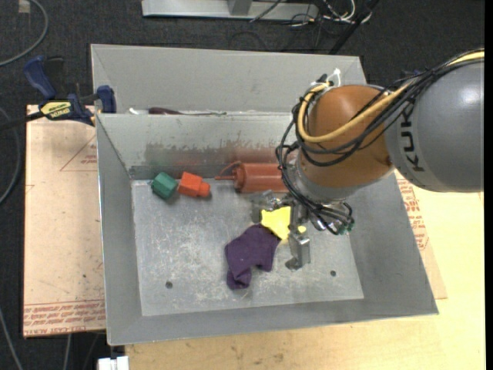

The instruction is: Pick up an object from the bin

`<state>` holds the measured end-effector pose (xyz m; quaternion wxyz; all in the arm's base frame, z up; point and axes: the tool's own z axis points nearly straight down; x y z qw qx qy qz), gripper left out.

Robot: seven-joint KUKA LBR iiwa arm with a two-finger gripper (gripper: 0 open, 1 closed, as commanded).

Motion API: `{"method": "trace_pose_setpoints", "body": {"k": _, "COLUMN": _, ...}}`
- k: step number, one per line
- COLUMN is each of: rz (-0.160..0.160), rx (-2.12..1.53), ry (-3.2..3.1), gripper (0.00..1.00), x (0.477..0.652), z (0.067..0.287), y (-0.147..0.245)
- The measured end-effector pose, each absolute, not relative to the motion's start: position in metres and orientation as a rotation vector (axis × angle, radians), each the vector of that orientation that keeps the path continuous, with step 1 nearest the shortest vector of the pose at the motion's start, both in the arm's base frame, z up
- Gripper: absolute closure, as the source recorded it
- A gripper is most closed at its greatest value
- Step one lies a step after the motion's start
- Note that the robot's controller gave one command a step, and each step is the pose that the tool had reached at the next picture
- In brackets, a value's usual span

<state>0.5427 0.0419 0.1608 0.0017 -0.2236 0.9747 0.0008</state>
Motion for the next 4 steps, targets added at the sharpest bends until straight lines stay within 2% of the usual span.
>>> {"method": "trace_pose_setpoints", "body": {"k": 1, "rz": 0.002, "rx": -0.837, "ry": 3.022, "gripper": 0.0, "x": 0.557, "z": 0.152, "y": 0.044}}
{"method": "trace_pose_setpoints", "body": {"k": 2, "rz": -0.001, "rx": -1.255, "ry": 2.869, "gripper": 0.0, "x": 0.553, "z": 0.09, "y": 0.047}}
{"method": "trace_pose_setpoints", "body": {"k": 3, "rz": 0.001, "rx": -1.371, "ry": 2.816, "gripper": 1.0, "x": 0.565, "z": 0.071, "y": 0.05}}
{"method": "trace_pose_setpoints", "body": {"k": 4, "rz": 0.002, "rx": -1.37, "ry": 2.817, "gripper": 1.0, "x": 0.565, "z": 0.07, "y": 0.05}}
